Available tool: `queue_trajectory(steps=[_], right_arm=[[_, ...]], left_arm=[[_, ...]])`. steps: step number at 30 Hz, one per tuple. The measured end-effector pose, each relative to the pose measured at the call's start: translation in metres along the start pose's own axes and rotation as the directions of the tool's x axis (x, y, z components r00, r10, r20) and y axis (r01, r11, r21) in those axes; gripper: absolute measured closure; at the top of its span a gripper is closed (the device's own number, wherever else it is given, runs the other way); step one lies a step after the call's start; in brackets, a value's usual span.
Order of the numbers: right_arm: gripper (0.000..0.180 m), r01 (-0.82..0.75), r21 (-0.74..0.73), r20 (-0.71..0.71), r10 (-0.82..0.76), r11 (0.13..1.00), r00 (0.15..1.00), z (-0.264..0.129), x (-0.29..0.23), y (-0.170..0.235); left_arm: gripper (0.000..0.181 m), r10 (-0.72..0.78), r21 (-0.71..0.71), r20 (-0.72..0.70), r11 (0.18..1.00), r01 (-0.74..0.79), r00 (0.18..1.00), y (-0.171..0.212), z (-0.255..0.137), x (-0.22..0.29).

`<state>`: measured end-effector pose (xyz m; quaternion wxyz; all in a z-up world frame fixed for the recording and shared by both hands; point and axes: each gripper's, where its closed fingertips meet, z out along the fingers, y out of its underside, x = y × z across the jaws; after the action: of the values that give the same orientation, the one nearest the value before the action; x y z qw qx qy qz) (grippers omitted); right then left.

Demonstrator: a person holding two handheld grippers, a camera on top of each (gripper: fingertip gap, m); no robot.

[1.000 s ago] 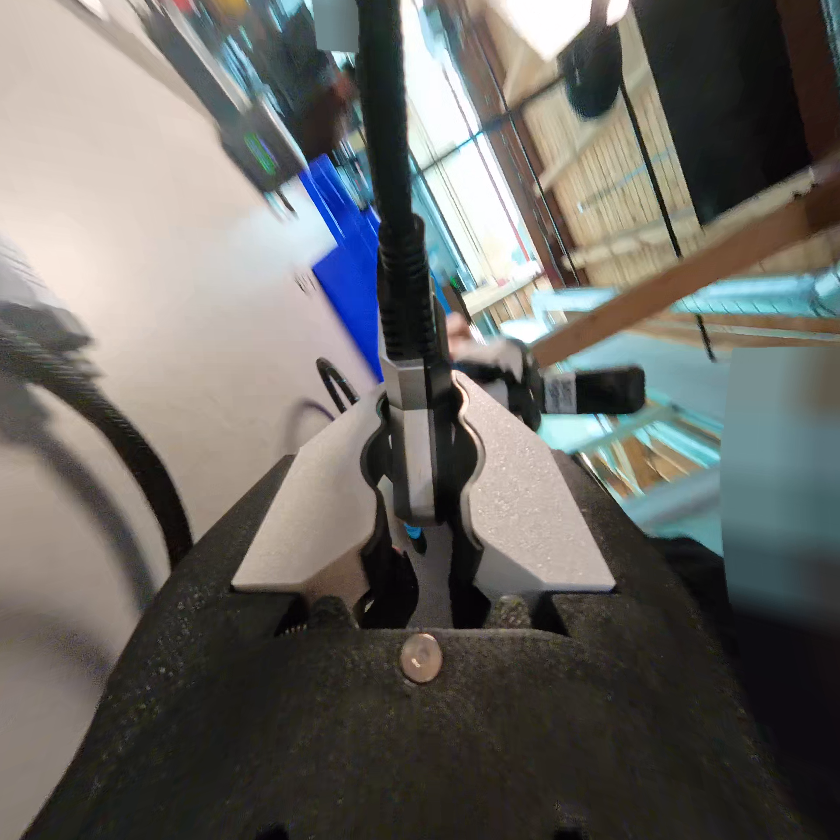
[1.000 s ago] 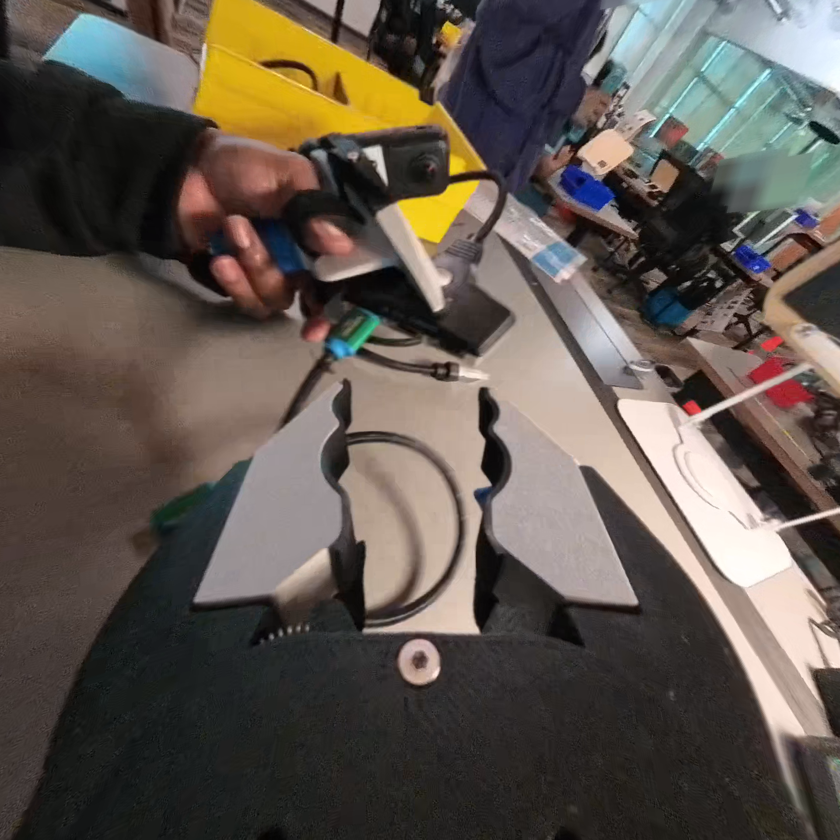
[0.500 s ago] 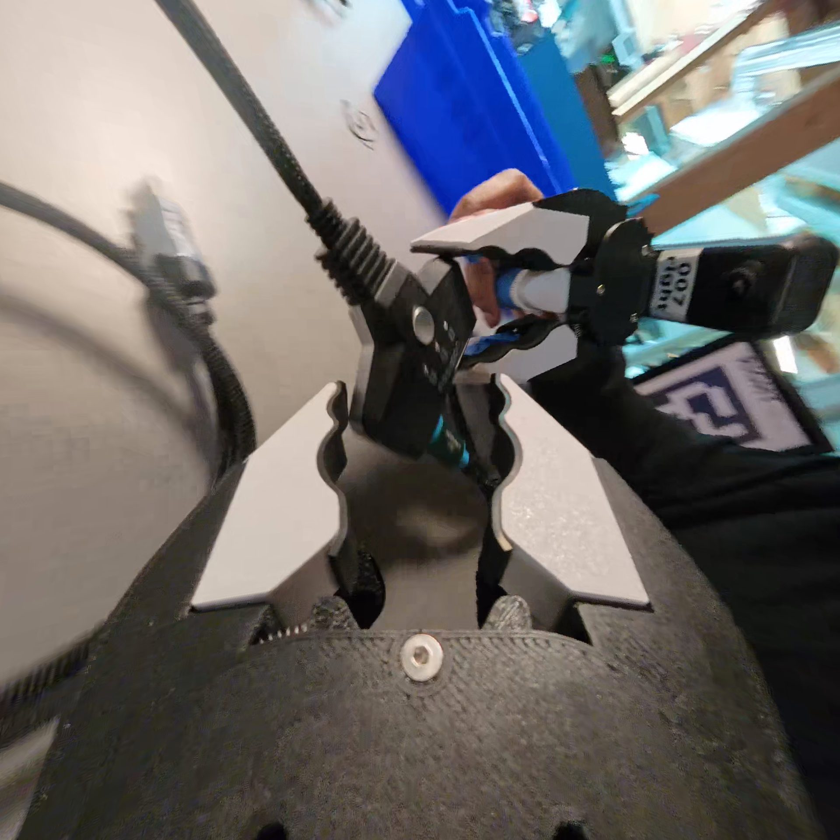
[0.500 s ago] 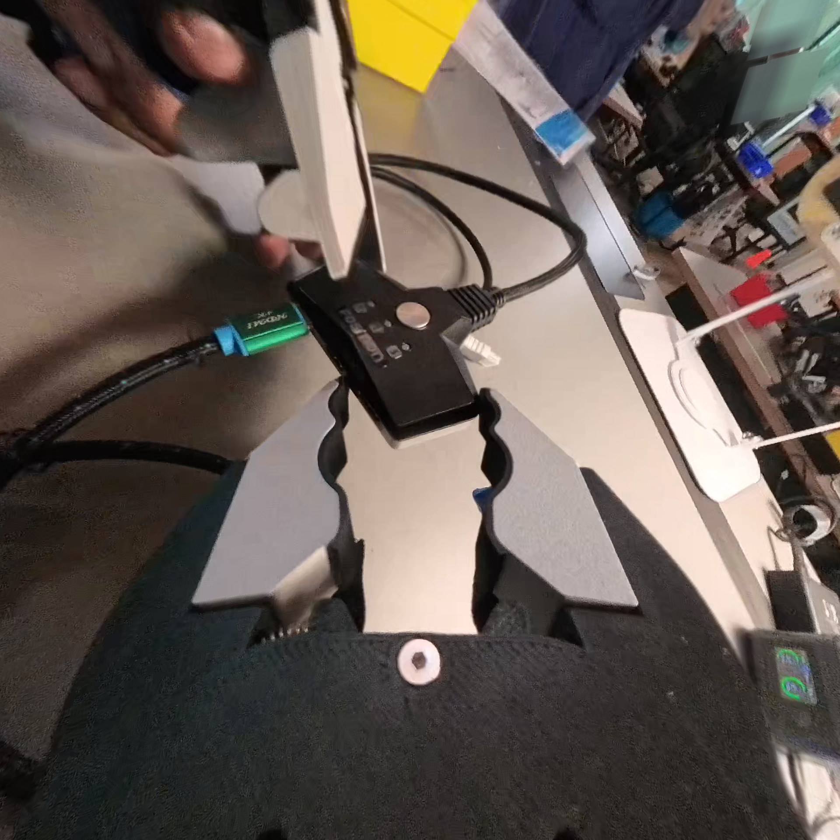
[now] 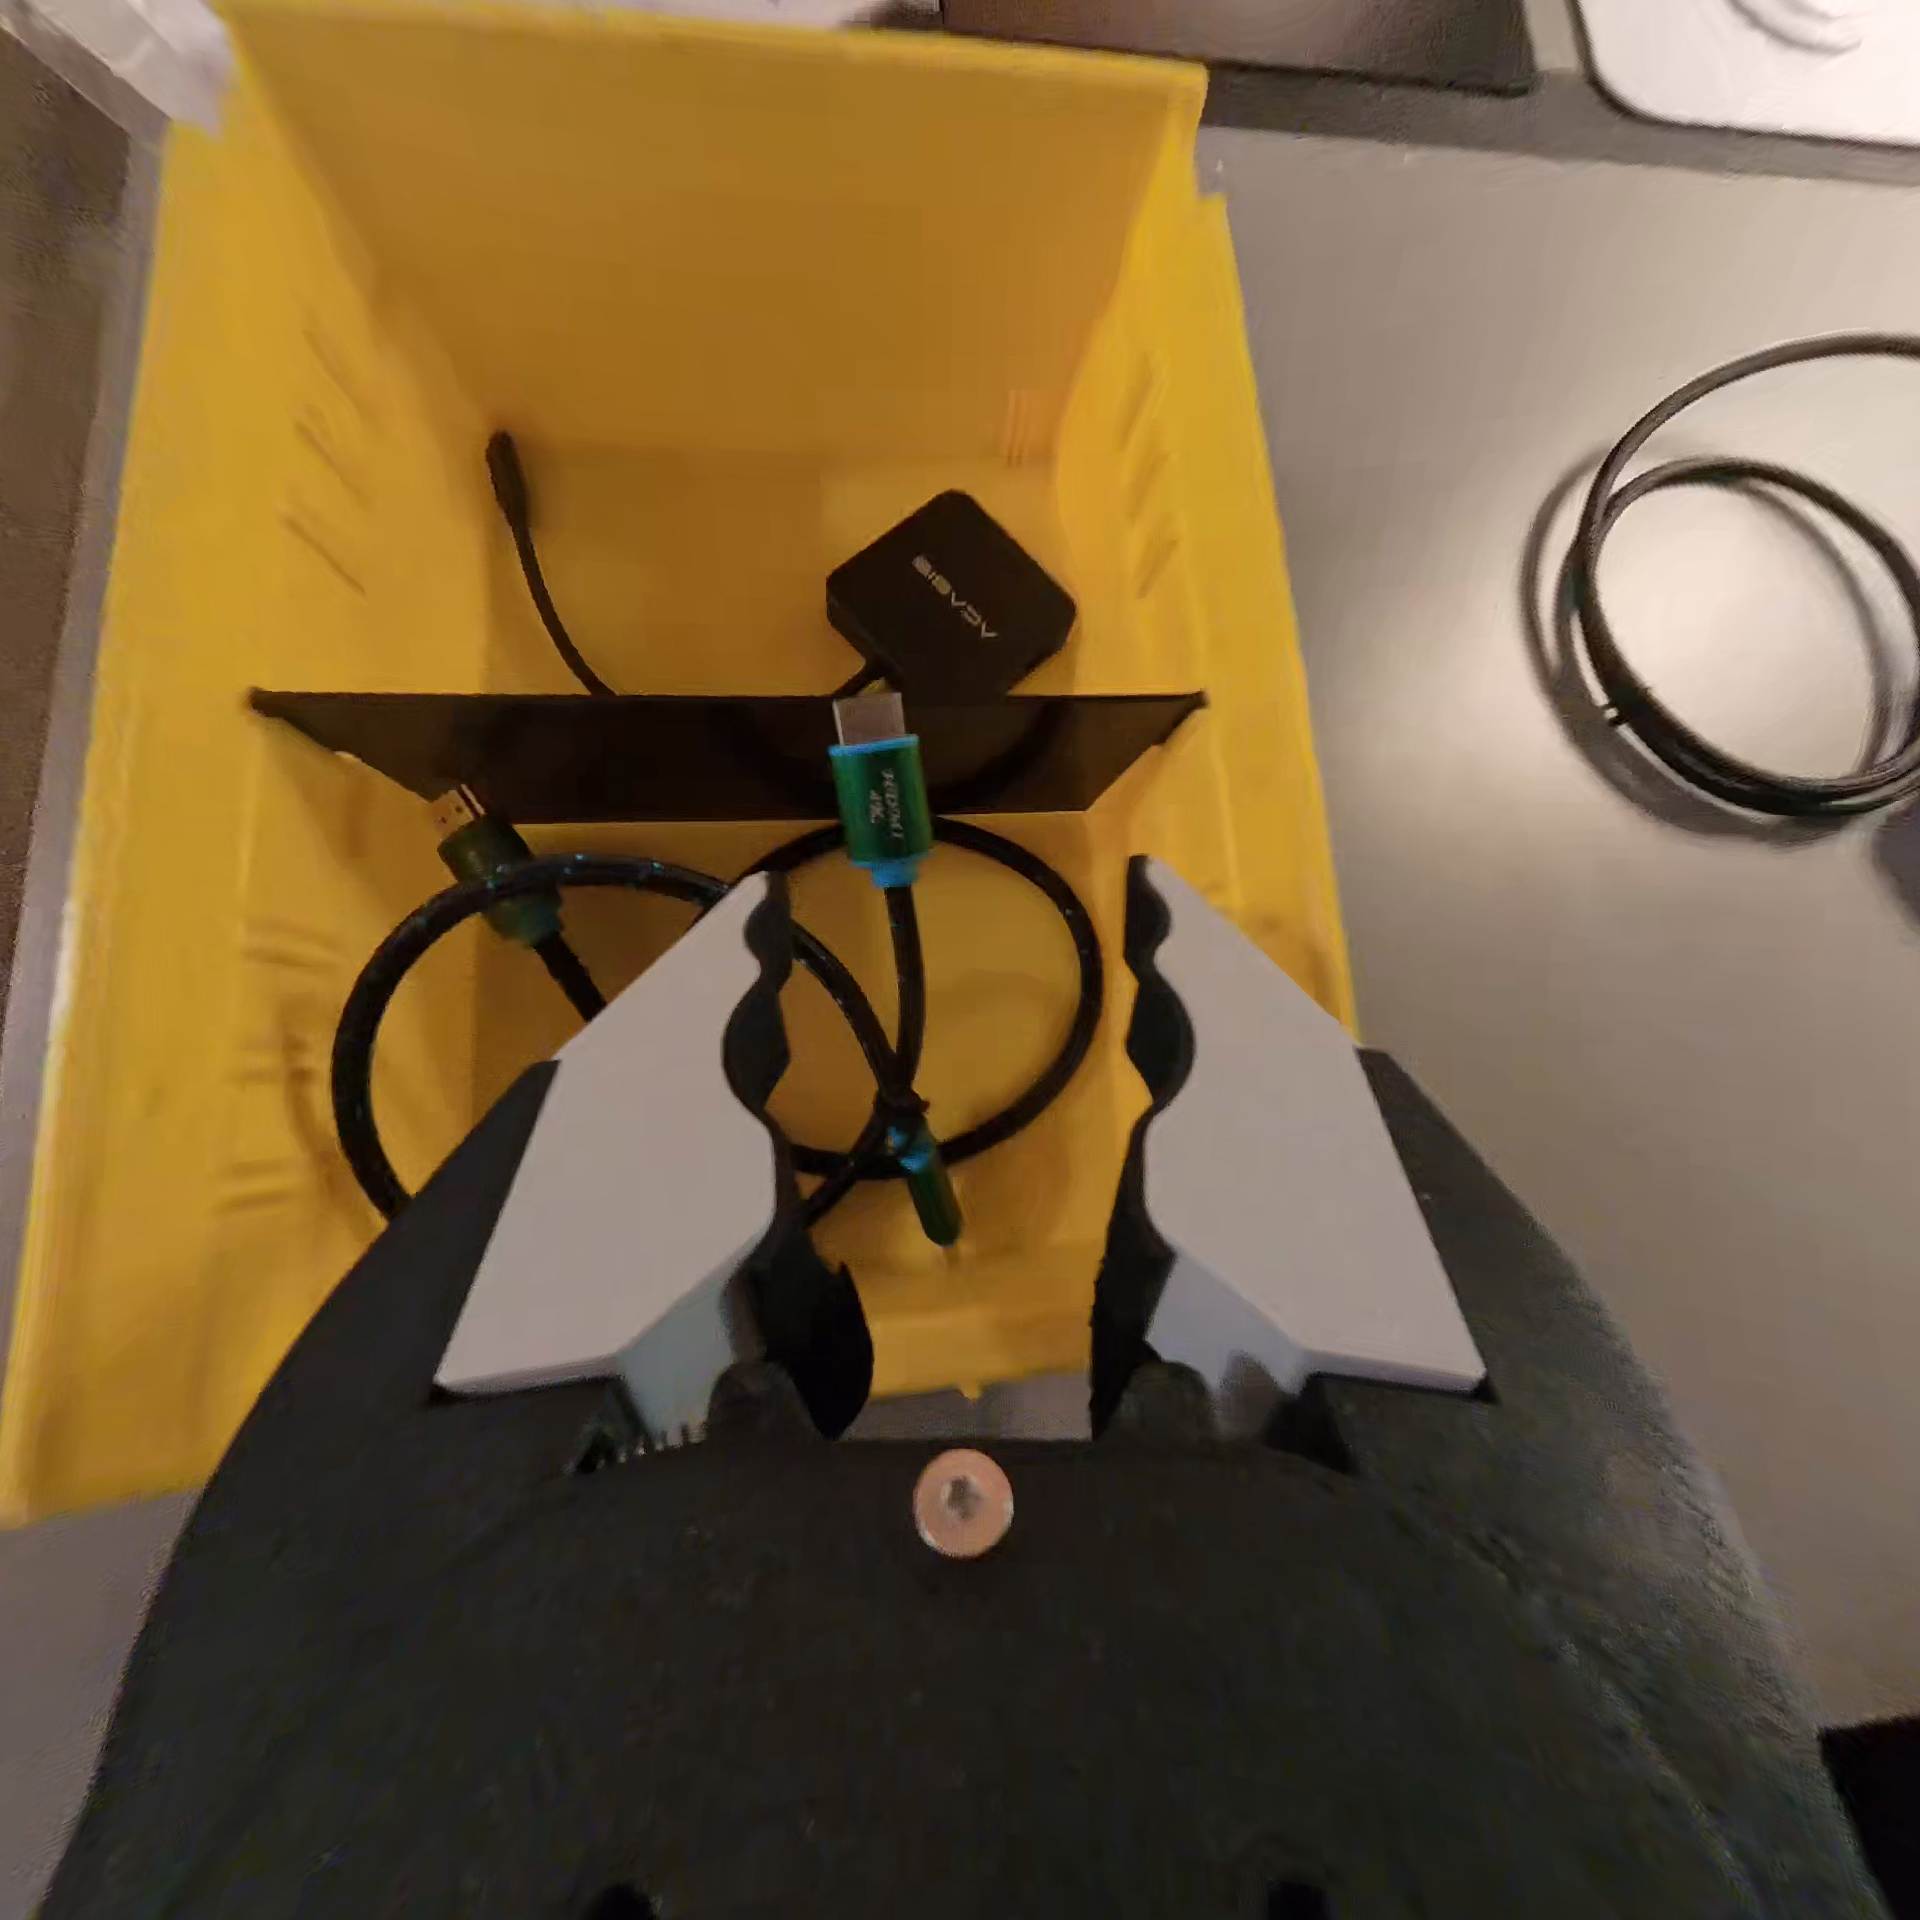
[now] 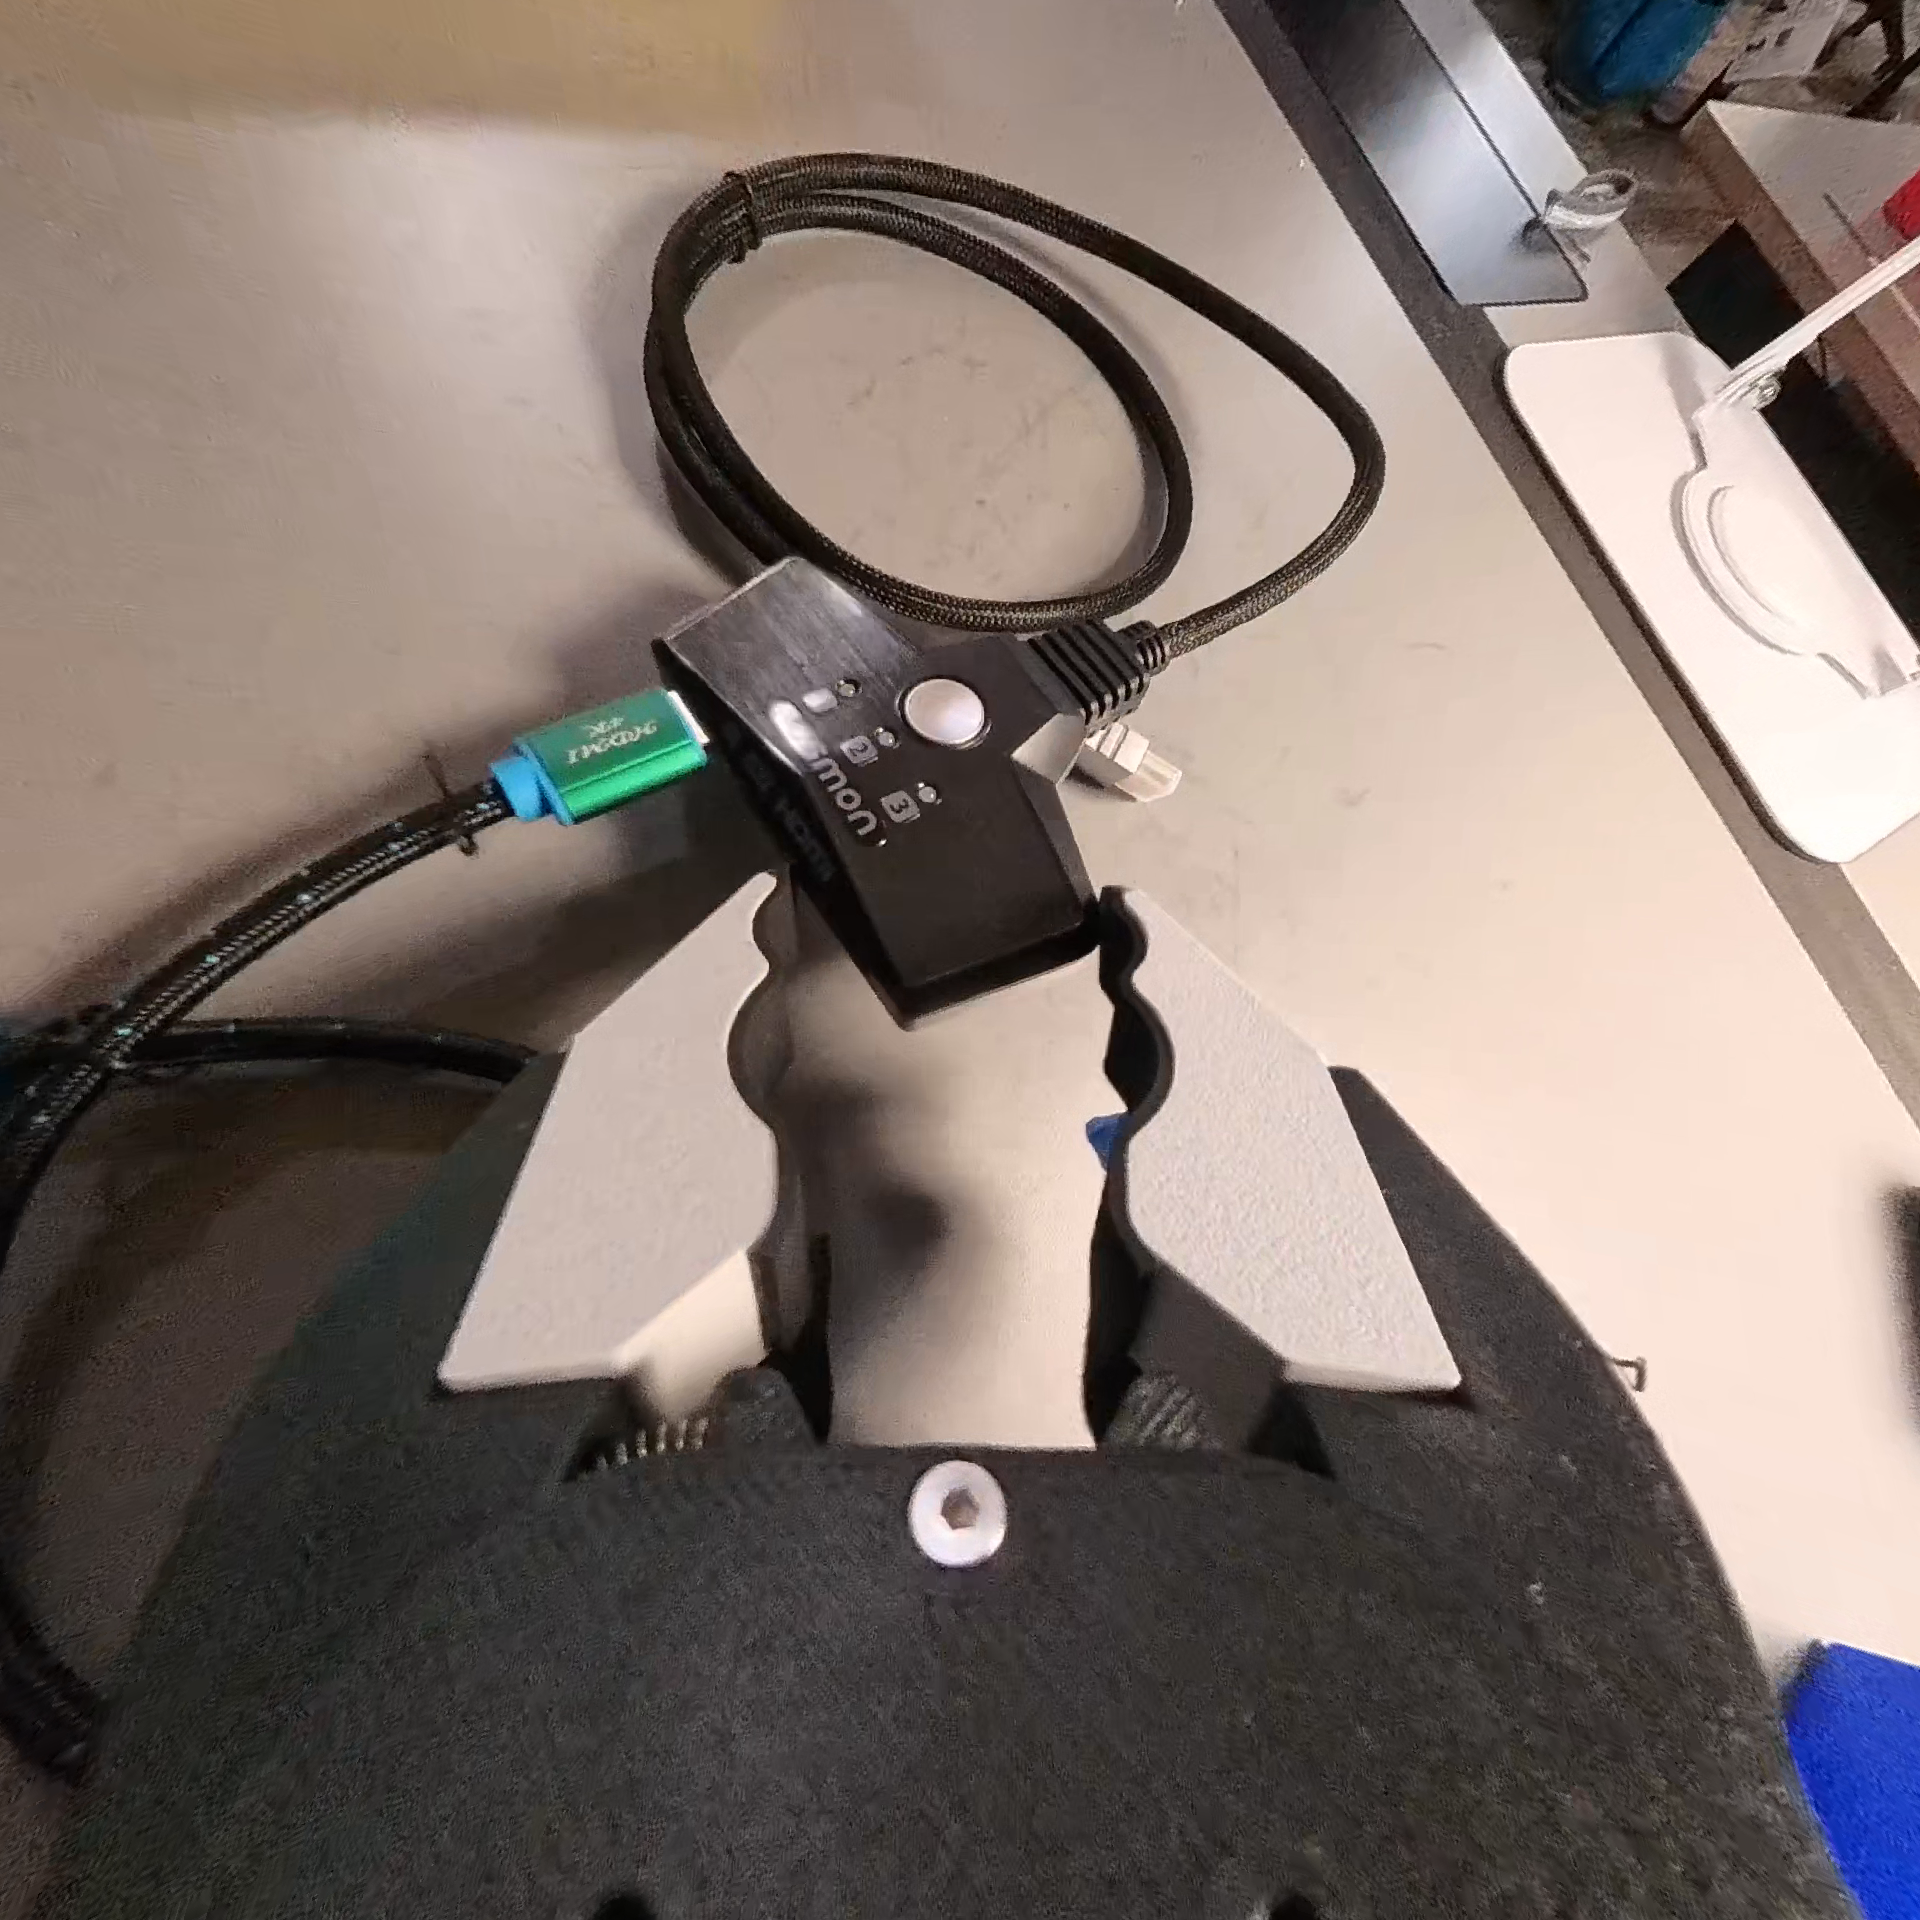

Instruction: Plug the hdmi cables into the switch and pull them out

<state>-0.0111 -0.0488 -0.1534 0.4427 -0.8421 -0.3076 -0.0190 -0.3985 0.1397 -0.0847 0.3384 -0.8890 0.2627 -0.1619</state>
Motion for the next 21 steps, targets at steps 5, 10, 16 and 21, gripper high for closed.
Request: queue_trajectory(steps=[5, 10, 16, 21], right_arm=[[0.119, -0.019, 0.04, 0.021, 0.019, 0.999, 1.0, -0.003, -0.002, -0.005], [0.119, -0.024, 0.068, 0.017, 0.023, 0.997, 1.0, -0.008, 0.002, -0.009], [0.122, -0.051, 0.132, 0.023, 0.048, 0.99, 0.999, -0.018, 0.006, -0.022], [0.123, -0.087, 0.241, 0.035, 0.081, 0.967, 0.996, -0.036, 0.013, -0.04]], left_arm=[[0.132, 0.1, -0.104, 0.082, 0.99, -0.091, 0.992, 0.013, 0.036, -0.018], [0.157, 0.184, -0.125, 0.172, 0.978, -0.164, 0.968, 0.011, 0.045, -0.031], [0.159, 0.259, 0.195, 0.389, 0.915, -0.354, 0.884, -0.073, -0.086, 0.002], [0.161, 0.465, 0.428, 0.321, 0.706, -0.565, 0.825, -0.137, -0.208, 0.135]])
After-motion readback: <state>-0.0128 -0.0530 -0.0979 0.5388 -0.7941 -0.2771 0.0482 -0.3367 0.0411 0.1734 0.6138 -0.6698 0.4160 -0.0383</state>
